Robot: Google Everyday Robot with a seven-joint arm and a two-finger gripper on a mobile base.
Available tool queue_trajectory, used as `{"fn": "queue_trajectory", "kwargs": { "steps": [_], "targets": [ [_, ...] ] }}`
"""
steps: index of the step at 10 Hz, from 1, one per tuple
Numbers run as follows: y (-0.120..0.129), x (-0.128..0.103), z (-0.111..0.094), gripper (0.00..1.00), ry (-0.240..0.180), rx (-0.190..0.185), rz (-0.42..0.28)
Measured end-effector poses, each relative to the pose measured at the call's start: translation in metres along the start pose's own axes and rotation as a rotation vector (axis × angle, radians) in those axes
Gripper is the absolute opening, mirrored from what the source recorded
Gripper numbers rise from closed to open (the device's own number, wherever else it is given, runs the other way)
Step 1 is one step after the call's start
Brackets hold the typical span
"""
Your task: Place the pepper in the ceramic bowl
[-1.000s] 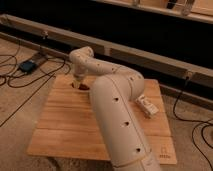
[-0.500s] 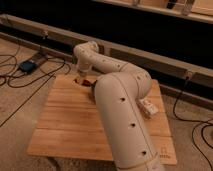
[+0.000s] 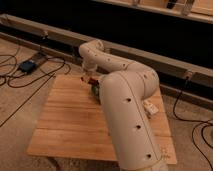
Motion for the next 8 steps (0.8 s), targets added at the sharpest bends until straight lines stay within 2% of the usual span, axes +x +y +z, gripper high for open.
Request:
{"fn": "queue_trajectory", "kwargs": {
  "steps": [6, 8],
  "targets": [
    [-0.008, 0.028, -0.004, 0.00, 0.060, 0.028, 0.037],
    [-0.008, 0.034, -0.002, 0.00, 0.082, 0.027, 0.079]
  ]
}}
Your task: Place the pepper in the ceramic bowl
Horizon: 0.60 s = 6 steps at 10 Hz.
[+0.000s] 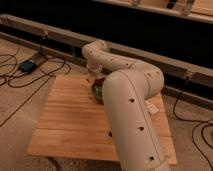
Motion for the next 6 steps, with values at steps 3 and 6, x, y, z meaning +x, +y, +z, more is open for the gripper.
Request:
{"fn": "queue_trajectory", "kwargs": {
  "steps": [3, 6],
  "targets": [
    [-0.004, 0.011, 0.006, 0.00, 0.064, 0.004, 0.074],
    [-0.008, 0.023, 0.015, 0.00, 0.151, 0.021, 0.153]
  ]
}}
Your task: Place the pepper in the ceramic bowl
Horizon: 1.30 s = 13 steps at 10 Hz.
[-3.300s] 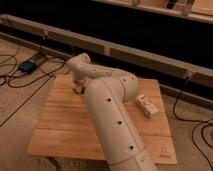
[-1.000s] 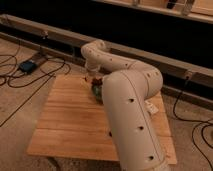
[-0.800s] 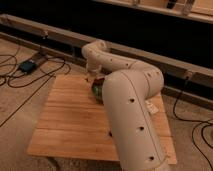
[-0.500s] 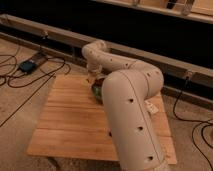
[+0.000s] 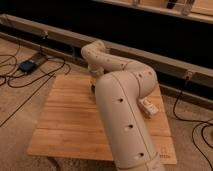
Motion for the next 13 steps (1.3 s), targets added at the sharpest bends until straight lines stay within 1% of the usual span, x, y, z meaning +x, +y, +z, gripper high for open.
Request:
{"fn": "queue_trajectory", "kwargs": {
  "steps": [1, 3, 4, 6, 8, 10, 13],
  "targets": [
    [-0.002, 0.000, 0.001, 0.00, 0.013, 0.008, 0.017],
    [-0.002, -0.002, 0.002, 0.10, 0.028, 0.015, 0.032],
    [-0.002, -0.004, 0.002, 0.24, 0.037, 0.015, 0.039],
    [0.000, -0.002, 0.002, 0.42, 0.056, 0.011, 0.040],
    [0.005, 0.006, 0.001, 0.64, 0.096, -0.009, 0.025],
    [0.006, 0.012, -0.001, 0.79, 0.126, -0.022, 0.011],
    [0.001, 0.018, -0.003, 0.80, 0.147, -0.029, 0.004]
  ]
}}
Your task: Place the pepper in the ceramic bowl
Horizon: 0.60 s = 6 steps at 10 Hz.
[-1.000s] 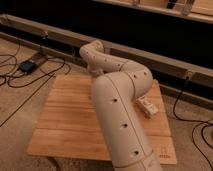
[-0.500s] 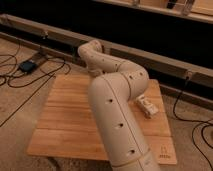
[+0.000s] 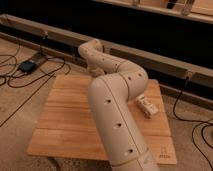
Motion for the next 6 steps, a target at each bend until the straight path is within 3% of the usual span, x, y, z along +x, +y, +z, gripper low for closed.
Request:
{"fn": "queue_trajectory", "kwargs": {
  "steps": [4, 6],
  "targets": [
    [-0.006, 0.000, -0.002, 0.80, 0.003, 0.006, -0.011],
    [-0.005, -0.012, -0.006, 0.80, -0.036, 0.009, -0.028]
  ]
}}
